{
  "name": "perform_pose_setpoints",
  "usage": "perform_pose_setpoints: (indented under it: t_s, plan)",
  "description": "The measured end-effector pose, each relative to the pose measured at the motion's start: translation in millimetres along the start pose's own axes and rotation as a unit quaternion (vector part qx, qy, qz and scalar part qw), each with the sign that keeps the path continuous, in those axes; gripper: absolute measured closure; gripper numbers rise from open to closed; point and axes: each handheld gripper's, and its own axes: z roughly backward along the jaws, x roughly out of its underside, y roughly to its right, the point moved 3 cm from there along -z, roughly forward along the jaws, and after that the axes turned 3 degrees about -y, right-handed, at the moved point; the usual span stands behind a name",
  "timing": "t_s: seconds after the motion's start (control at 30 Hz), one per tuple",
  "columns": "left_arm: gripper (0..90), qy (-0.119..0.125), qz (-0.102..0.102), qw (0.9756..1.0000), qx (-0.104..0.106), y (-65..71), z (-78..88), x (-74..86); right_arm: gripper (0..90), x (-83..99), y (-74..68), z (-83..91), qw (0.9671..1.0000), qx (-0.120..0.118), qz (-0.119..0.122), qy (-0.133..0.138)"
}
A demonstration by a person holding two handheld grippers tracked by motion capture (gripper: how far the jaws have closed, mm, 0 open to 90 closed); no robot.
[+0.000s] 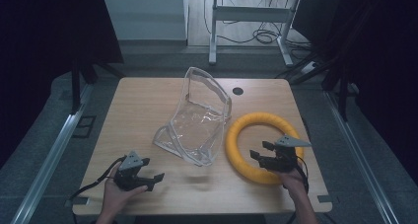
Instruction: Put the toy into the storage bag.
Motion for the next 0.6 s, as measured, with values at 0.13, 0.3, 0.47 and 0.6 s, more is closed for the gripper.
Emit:
perform_pose_setpoints:
  t_s: [0.13, 0.3, 0.47, 0.6]
  plan:
    - [17.9, 0.001, 0.001, 1.0000, 0.001, 0.4, -0.1, 0.0, 29.0, 0.0, 2.6, 3.2, 0.9999, 0.004, -0.008, 0.005]
    - [17.9, 0.004, 0.002, 1.0000, 0.002, 1.0, 1.3, -0.3, 27.1, 0.2, 3.7, 8.8, 0.9998, 0.006, -0.018, 0.009]
    - [17.9, 0.002, 0.002, 1.0000, -0.001, 0.6, 1.4, -0.1, 25.4, -3.1, 4.7, 14.9, 0.9998, 0.010, -0.009, 0.015]
    - [17.9, -0.002, 0.002, 1.0000, -0.002, -0.2, -0.6, 0.0, 25.5, -2.3, 7.3, 16.9, 0.9999, 0.008, -0.003, 0.008]
